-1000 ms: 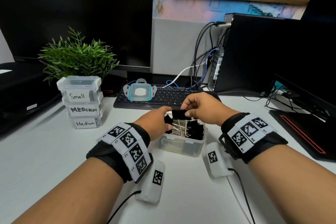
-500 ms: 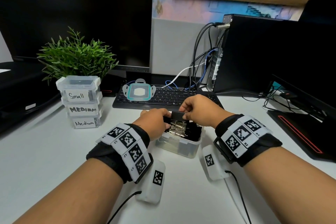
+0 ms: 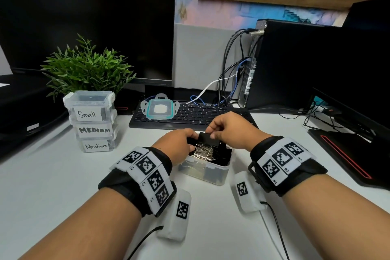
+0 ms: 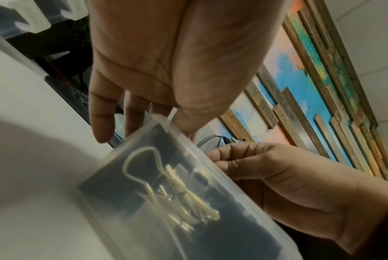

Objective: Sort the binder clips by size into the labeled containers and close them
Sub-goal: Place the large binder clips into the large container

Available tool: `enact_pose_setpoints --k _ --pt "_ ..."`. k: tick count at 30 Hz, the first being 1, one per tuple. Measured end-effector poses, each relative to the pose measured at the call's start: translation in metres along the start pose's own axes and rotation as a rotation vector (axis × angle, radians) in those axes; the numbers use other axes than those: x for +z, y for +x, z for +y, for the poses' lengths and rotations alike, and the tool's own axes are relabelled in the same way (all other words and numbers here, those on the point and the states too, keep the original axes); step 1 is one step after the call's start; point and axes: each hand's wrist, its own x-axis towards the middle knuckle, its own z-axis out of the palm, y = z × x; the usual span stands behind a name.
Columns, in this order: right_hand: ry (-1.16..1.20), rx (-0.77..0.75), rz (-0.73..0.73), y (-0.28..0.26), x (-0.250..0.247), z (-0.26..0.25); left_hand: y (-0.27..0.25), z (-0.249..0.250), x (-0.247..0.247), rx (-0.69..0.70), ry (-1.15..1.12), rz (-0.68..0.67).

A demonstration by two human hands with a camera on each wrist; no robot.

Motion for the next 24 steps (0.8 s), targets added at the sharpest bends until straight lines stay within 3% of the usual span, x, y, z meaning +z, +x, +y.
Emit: enact_pose_setpoints --k 5,11,24 --pt "-0.005 0.077 -0.054 0.0 -0.004 -0.007 0.001 0.003 0.0 0.021 0.041 -0.015" --pt "-0.094 0.065 -0.046 -0.004 -0.003 -0.009 0.001 0.006 0.0 0.063 0.126 -0.047" --pt "-0.006 0.061 -0.046 -0.005 0.0 0.001 -0.002 0.009 -0.004 0.022 0.143 0.011"
